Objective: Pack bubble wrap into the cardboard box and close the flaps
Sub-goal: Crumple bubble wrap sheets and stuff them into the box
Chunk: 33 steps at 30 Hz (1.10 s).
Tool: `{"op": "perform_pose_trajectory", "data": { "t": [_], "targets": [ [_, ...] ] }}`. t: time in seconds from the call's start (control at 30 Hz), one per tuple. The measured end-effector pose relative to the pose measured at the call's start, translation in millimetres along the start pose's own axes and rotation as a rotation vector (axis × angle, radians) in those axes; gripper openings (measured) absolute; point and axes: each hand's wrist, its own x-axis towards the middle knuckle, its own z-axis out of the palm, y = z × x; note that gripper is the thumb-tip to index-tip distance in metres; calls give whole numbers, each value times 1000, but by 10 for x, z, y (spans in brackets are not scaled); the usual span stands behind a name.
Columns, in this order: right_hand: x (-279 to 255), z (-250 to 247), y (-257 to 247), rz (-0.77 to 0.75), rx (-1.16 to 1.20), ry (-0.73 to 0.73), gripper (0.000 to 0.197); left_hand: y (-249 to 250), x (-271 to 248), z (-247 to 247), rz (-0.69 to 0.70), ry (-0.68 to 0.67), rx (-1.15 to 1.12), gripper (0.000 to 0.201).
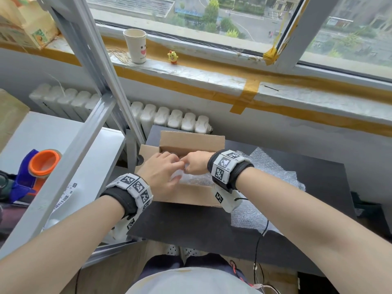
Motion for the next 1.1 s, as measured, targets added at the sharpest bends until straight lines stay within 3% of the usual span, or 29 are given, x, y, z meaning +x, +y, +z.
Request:
{"op": "perform_pose_trajectory", "data": {
  "t": [0.1,0.23,0.4,0.6,0.83,0.97,1.1],
  "targets": [
    [42,5,-21,-14,-32,-12,39,-42,-160,7,115,107,76,37],
    [95,2,2,-99,-109,119,45,-59,-230,50,92,-52,152,57],
    [235,104,-41,-130,-284,-161,54,30,-120,91,-22,-241,127,44],
    [409,118,-10,-65,-413,-273,54,130,-90,143,-89,-212,107,45],
    [495,194,-16,-32,-479,-313,56,133,3,164,-104,-417,60,46],
    [433,86,18,-60,-371,-293,58,103,8,146,-152,-386,-5,63],
    [308,25,35,-91,-293,-257,55,125,-46,73,-196,-326,-63,55]
  ]
}}
